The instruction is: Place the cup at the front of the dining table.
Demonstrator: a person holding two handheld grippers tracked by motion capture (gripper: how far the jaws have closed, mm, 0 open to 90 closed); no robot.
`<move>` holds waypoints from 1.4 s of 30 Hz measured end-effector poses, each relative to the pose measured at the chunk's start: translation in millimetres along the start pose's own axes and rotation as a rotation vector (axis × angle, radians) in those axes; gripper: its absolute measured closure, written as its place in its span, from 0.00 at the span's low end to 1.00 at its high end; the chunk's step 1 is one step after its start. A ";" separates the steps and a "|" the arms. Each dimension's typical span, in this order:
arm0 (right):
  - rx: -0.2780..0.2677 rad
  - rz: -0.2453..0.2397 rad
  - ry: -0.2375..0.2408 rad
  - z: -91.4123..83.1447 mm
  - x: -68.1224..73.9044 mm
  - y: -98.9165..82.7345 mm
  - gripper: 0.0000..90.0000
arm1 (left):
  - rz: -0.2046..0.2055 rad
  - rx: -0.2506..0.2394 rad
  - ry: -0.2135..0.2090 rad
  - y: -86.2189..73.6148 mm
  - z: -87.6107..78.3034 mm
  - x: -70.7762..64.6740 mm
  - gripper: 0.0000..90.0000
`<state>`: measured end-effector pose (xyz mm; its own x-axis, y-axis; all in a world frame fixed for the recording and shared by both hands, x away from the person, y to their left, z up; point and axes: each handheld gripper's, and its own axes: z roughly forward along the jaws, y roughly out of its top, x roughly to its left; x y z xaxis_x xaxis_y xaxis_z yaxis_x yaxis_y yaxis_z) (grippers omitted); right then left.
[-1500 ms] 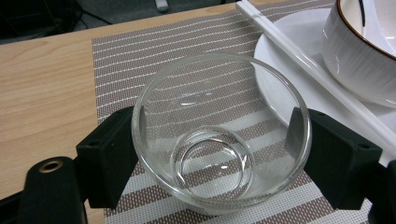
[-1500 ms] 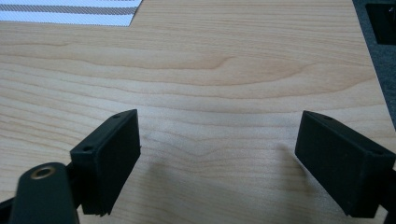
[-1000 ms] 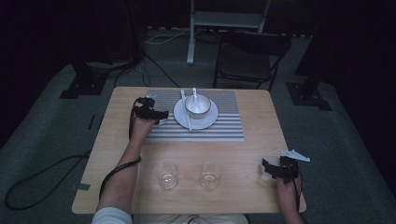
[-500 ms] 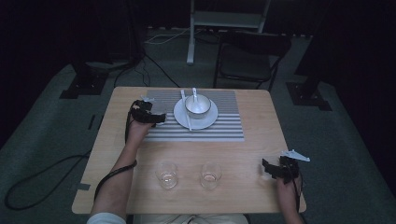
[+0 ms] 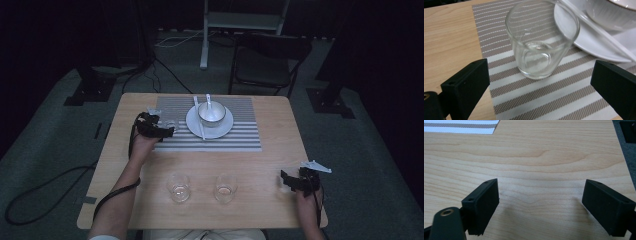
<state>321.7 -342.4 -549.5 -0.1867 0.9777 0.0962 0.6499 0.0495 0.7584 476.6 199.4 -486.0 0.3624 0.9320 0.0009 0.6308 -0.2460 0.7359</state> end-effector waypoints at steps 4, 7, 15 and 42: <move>0.001 0.001 -0.001 0.1 0.1 0.0 0.15 | 0.019 -0.007 -0.002 -6.0 -2.1 -1.7 0.03; 0.000 0.002 0.000 -0.1 0.0 0.0 0.15 | 0.037 -0.011 0.004 -10.2 -4.7 -4.1 0.03; -0.003 0.003 0.003 -0.5 -0.2 -0.2 0.15 | 0.029 -0.051 0.005 -22.2 -19.5 -2.5 0.03; -0.005 0.003 0.003 -0.7 -0.5 -0.3 0.15 | 0.031 -0.077 -0.018 -69.3 -53.5 4.7 0.03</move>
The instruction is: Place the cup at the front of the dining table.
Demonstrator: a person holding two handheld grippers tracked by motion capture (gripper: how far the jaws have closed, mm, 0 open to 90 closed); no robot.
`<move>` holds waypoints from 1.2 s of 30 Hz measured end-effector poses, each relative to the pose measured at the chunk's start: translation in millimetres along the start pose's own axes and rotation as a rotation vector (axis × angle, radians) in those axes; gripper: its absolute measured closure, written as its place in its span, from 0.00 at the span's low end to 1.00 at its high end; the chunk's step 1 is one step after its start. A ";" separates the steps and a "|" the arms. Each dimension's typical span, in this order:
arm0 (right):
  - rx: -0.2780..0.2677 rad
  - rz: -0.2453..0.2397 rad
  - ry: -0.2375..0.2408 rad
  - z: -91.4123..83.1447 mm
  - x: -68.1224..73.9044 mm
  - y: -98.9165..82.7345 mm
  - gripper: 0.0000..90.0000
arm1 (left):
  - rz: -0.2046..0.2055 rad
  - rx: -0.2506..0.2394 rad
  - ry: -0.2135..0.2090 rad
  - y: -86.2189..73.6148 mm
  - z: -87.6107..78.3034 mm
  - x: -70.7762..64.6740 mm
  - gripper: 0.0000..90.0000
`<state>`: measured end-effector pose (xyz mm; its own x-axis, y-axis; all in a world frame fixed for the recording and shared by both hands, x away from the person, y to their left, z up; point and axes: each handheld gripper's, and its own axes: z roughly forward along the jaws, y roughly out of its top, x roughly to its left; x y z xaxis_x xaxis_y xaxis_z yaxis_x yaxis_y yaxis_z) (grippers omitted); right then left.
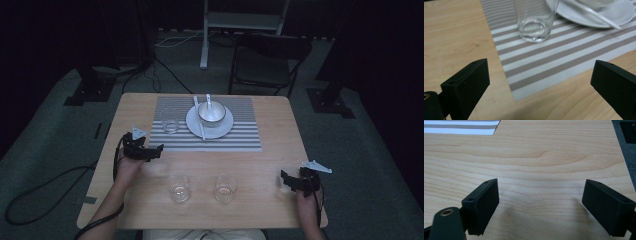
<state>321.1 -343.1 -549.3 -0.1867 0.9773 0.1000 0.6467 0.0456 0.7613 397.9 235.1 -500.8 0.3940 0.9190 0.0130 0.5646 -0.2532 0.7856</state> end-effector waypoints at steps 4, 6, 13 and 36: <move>-0.001 -0.001 0.000 0.0 0.0 0.0 0.15 | -0.002 0.000 -0.012 -9.3 -7.0 -0.3 0.03; -0.002 0.000 0.000 -0.1 0.0 -0.1 0.15 | -0.005 -0.003 -0.017 -13.6 -11.0 -0.6 0.03; -0.003 0.001 0.000 -0.2 0.0 -0.1 0.15 | -0.004 -0.013 -0.021 -26.9 -23.5 -2.4 0.03; -0.006 -0.001 -0.004 -0.5 0.5 -0.3 0.15 | -0.032 -0.044 -0.016 -69.5 -57.6 0.2 0.03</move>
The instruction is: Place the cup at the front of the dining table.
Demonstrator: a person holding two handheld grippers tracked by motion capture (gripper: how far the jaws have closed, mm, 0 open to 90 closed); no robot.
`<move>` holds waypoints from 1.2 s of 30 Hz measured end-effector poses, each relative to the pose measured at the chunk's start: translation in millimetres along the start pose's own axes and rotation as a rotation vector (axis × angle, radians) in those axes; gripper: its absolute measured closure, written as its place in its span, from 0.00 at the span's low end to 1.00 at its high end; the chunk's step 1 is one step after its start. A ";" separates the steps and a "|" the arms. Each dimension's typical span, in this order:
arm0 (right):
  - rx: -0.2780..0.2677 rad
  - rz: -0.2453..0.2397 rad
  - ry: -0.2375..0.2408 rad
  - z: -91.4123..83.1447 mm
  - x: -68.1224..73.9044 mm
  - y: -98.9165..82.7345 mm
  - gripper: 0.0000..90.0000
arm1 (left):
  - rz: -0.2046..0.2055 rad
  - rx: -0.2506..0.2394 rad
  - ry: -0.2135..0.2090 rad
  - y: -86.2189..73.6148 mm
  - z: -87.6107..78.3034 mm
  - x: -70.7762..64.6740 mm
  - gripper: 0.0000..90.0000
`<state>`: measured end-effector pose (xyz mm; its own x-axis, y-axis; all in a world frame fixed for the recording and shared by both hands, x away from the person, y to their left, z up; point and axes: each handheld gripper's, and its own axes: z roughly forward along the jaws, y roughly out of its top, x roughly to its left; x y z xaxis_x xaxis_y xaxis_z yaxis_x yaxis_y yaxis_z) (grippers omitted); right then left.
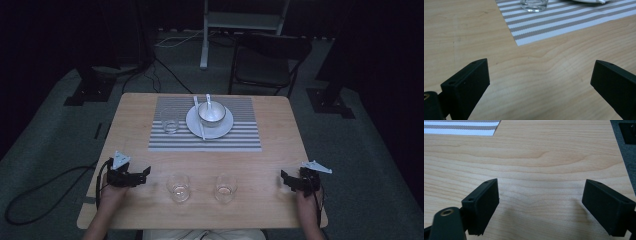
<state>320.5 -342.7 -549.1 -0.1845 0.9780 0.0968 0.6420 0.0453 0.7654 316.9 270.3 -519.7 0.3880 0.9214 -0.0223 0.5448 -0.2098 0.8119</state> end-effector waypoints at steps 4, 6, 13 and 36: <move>0.000 0.000 0.000 0.0 0.0 0.0 0.15 | -0.009 0.002 -0.020 -4.0 -4.8 1.7 0.03; 0.002 -0.002 -0.002 0.2 0.4 0.1 0.15 | -0.008 -0.003 -0.020 -5.3 -7.9 2.6 0.03; 0.001 0.000 -0.001 0.0 0.2 0.0 0.15 | -0.031 -0.010 -0.010 -18.8 -20.1 9.1 0.03; -0.007 0.000 0.002 -0.7 0.0 -0.2 0.15 | -0.061 0.010 0.042 -58.7 -54.1 16.4 0.03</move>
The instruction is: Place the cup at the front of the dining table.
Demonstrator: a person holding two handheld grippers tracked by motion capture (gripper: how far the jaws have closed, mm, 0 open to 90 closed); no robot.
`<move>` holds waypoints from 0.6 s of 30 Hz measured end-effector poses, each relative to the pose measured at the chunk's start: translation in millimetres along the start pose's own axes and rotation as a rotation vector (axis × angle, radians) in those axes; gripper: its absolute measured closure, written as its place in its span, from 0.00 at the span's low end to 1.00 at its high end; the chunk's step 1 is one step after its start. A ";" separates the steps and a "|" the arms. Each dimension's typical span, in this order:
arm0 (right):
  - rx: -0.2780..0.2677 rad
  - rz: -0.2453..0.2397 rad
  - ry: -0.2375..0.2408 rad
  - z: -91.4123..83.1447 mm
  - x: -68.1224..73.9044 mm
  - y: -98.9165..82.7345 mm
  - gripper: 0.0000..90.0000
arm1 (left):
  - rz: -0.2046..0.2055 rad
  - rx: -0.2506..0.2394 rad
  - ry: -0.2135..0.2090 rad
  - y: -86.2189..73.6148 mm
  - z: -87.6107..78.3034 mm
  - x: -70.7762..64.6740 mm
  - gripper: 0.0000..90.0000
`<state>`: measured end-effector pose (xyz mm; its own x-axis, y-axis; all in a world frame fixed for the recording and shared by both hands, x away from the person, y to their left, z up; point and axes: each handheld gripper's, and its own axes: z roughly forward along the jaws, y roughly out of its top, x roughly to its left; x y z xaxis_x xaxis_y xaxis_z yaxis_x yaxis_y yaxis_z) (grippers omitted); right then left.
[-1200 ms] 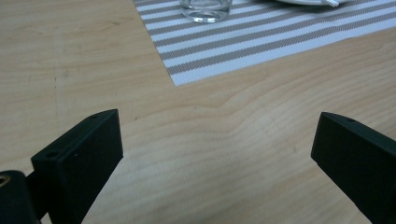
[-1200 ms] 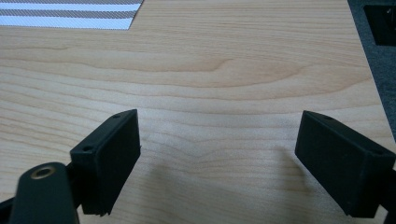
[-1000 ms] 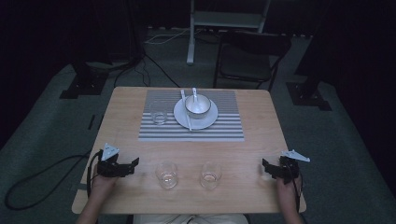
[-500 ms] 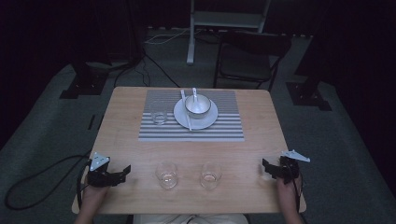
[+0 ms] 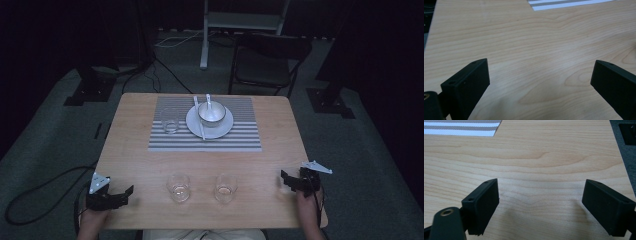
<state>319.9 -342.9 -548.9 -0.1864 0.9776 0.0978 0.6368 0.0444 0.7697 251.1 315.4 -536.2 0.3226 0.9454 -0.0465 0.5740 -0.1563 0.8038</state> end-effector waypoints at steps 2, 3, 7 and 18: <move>-0.001 0.001 0.000 0.0 0.0 0.0 0.15 | -0.011 0.004 0.009 -2.2 -2.3 2.2 0.03; -0.001 0.001 0.000 0.0 0.0 0.0 0.15 | -0.017 0.005 0.017 -3.0 -3.5 3.1 0.03; -0.001 0.002 0.001 -0.2 0.0 -0.1 0.15 | -0.032 0.000 0.043 -5.9 -9.6 7.9 0.03; -0.002 0.003 0.002 -0.4 -0.4 -0.2 0.15 | -0.080 0.020 0.129 -20.3 -26.0 20.5 0.03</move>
<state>319.5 -343.3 -548.8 -0.1857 0.9774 0.1013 0.6358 0.0410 0.7708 226.5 345.4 -538.0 0.1762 0.9838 -0.0323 0.6095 -0.0832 0.7884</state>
